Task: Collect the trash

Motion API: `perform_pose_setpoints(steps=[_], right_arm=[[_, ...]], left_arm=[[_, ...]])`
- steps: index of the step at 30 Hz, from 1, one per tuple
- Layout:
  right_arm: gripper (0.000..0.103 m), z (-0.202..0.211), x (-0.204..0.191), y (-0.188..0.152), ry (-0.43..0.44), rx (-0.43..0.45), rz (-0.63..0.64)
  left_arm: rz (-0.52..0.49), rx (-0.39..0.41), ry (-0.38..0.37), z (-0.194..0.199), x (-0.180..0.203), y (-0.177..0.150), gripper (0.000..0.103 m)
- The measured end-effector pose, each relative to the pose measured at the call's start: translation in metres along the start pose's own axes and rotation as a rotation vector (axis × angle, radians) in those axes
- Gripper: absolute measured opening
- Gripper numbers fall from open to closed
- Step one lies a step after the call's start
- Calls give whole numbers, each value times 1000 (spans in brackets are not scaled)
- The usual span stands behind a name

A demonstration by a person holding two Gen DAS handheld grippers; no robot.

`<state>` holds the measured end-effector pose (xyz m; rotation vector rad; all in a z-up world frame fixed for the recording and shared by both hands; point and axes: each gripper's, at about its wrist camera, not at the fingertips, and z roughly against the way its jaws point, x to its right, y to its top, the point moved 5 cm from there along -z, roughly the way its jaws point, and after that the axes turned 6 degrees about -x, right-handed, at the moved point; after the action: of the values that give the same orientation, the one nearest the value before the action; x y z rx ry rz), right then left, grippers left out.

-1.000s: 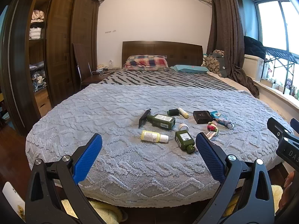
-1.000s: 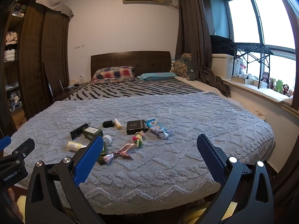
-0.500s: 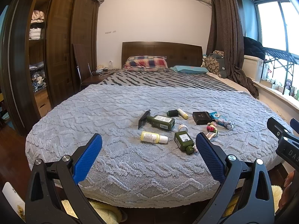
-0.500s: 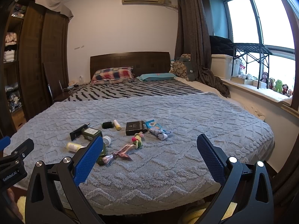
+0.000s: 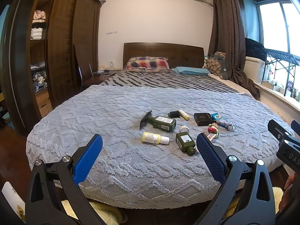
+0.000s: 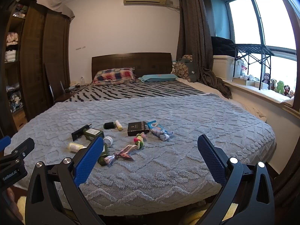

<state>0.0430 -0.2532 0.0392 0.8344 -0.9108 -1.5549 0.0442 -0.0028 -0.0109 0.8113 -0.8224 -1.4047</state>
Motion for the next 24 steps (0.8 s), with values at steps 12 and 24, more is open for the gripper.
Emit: perform_pose_setpoints(steps=[12, 24], right_arm=[[100, 1, -1, 0, 1, 4, 1], [100, 2, -3, -2, 2, 8, 2]], left_arm=[[0, 4, 1, 1, -1, -1, 95], [-1, 5, 7, 1, -4, -1, 95]])
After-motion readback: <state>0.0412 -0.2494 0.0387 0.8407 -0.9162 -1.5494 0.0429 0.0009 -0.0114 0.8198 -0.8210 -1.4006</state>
